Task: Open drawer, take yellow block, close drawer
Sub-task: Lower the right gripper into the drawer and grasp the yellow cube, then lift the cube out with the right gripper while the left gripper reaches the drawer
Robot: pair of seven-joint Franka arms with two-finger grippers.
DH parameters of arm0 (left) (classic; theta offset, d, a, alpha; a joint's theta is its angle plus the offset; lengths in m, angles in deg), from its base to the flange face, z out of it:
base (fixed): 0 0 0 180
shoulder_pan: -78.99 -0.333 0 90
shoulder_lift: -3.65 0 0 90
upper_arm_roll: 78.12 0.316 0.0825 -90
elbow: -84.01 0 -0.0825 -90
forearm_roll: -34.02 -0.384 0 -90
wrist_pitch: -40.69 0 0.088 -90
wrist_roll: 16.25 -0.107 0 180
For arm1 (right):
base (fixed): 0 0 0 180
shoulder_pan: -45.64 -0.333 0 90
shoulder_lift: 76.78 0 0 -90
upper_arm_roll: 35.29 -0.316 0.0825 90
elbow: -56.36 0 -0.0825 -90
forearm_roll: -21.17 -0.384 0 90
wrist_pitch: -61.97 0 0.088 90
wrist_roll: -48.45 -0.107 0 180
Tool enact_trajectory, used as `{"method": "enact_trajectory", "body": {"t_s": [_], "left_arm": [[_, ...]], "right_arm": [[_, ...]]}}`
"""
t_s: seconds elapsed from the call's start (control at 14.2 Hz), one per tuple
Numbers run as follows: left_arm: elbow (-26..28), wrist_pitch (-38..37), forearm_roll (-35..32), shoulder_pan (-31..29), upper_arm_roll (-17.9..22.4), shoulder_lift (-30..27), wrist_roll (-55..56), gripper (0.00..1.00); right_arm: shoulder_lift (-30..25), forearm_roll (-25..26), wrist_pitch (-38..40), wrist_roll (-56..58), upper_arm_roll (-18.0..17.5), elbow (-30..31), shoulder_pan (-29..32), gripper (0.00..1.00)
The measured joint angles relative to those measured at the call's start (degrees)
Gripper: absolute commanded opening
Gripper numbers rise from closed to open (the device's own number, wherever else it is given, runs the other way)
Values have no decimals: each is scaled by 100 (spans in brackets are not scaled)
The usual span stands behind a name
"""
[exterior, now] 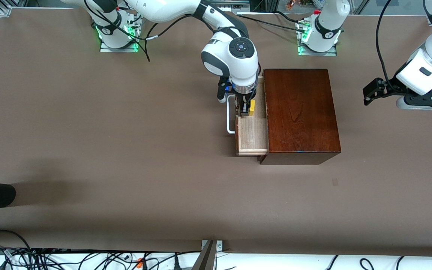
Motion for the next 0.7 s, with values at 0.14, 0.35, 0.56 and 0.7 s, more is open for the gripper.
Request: {"method": "enact_trajectory", "body": {"t_s": [0.14, 0.35, 0.56, 0.7], "left_arm": [[0, 0, 0, 0, 0, 0, 1, 100], [0, -1, 0, 0, 0, 0, 3, 100], [0, -14, 0, -1, 0, 0, 3, 100], [0, -30, 0, -2, 0, 0, 3, 100]], "right_arm": [[-16, -5, 166, 0, -6, -225, -6, 1], [-103, -217, 944, 35, -23, -984, -2, 1], [-558, -395, 1577, 389, -6, -1358, 134, 1], [-906, -662, 2119, 1405, 27, -1380, 453, 1]]}}
